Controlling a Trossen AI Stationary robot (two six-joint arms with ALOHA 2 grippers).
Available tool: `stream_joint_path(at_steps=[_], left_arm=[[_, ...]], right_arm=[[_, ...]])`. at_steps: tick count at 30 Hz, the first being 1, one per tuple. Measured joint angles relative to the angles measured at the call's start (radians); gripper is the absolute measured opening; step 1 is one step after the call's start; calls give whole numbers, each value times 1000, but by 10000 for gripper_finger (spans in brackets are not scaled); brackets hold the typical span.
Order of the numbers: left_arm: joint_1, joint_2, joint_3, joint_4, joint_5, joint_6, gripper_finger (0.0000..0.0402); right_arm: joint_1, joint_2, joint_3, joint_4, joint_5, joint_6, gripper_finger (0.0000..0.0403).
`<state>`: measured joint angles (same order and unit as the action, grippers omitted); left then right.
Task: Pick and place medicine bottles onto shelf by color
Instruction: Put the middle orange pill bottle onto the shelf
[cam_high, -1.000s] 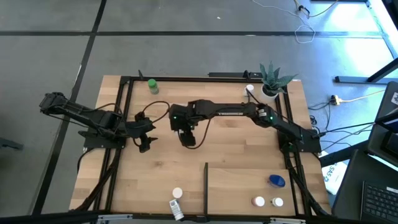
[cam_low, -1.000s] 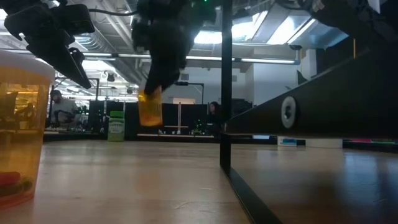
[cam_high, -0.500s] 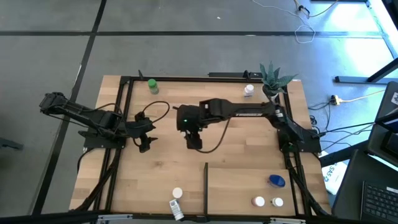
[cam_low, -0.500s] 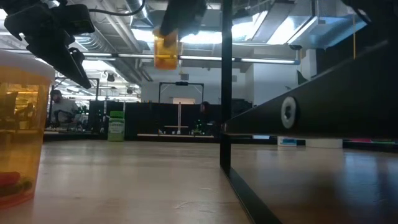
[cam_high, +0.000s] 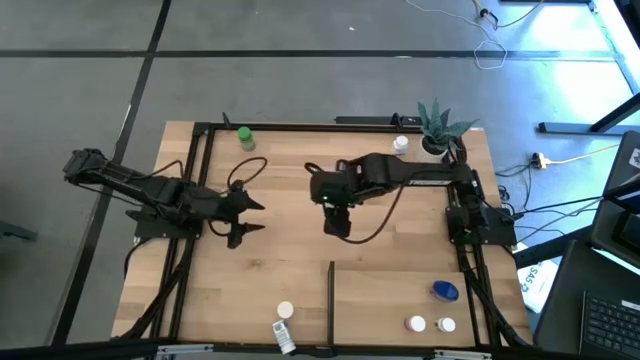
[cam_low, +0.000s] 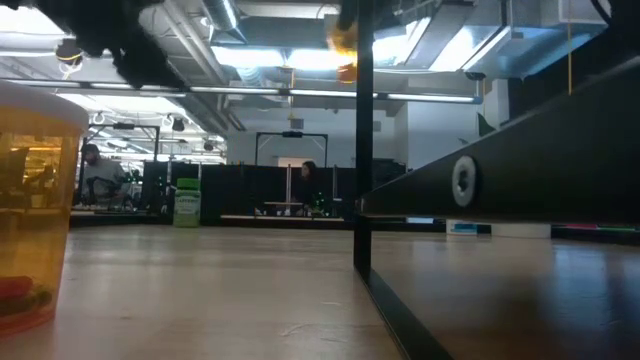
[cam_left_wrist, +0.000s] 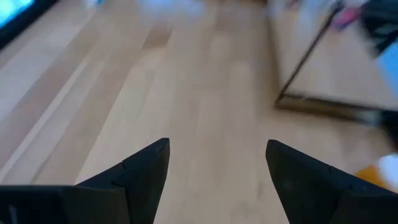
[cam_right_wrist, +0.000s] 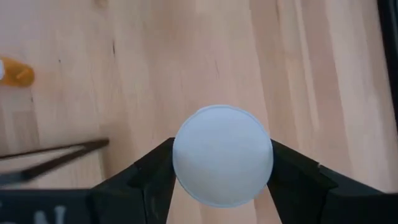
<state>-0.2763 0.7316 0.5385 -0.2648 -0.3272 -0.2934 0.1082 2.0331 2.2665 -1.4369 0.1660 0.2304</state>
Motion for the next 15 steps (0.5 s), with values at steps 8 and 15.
stream_joint_path(at_steps=[8,15], left_arm=[[1,-2,0,89,19,41,261],[1,-2,0,98,19,41,261]], right_arm=[[81,-36,0,-141,131,174,217],[122,-60,-1,-135,147,264,219]])
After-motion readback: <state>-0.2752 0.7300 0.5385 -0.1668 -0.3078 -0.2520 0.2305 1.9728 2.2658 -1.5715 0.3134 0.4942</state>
